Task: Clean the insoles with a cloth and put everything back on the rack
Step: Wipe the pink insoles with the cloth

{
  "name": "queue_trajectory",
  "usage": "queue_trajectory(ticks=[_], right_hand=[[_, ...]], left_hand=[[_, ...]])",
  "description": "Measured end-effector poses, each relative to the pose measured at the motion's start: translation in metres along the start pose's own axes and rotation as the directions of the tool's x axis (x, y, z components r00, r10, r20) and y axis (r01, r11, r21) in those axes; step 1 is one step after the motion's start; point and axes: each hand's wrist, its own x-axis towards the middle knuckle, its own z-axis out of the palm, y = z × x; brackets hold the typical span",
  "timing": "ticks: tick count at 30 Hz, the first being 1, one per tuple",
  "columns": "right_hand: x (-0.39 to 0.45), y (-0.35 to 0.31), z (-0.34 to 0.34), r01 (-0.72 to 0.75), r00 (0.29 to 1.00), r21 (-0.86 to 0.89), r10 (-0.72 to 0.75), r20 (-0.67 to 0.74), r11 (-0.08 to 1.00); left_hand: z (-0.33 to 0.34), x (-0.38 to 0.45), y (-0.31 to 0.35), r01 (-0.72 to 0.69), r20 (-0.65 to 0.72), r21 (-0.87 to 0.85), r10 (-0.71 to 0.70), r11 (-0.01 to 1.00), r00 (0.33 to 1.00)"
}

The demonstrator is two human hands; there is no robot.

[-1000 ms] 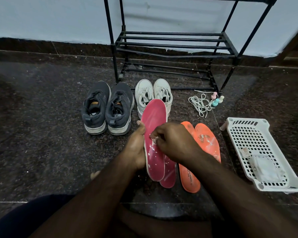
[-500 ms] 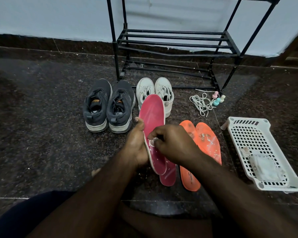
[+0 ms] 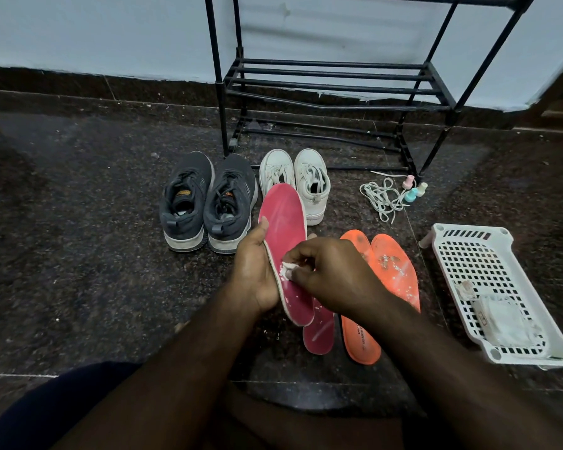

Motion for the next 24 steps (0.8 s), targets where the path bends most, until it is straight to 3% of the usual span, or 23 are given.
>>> queue_trajectory(ticks=[6,11,19,24], right_hand=[[0.005,0.005,0.004,0.02,0.98,-0.062,-0.032,-0.194,0.998],[0.007,0.006,-0.001,0.052,0.998,-0.033,-0.053,-0.036,0.998],[0.002,-0.001,0.008,-0.056,0.998,0.019,0.055,0.036,0.998],[0.008,0.005,0.003,-0.041,0.983,-0.023,0.036,-0.182,0.999]], left_hand=[[0.0,-0.002,-0.006,-0.018,0.044,-0.011,0.019,1.0,0.999],[0.001,-0.002,-0.012,0.043,0.098,-0.063,-0.037,0.997,0.994],[0.002,0.006,-0.016,0.123,-0.005,-0.03,-0.123,0.992,0.992],[0.006,0.002,-0.019,0.052,0.047,-0.036,-0.051,0.998,0.998]])
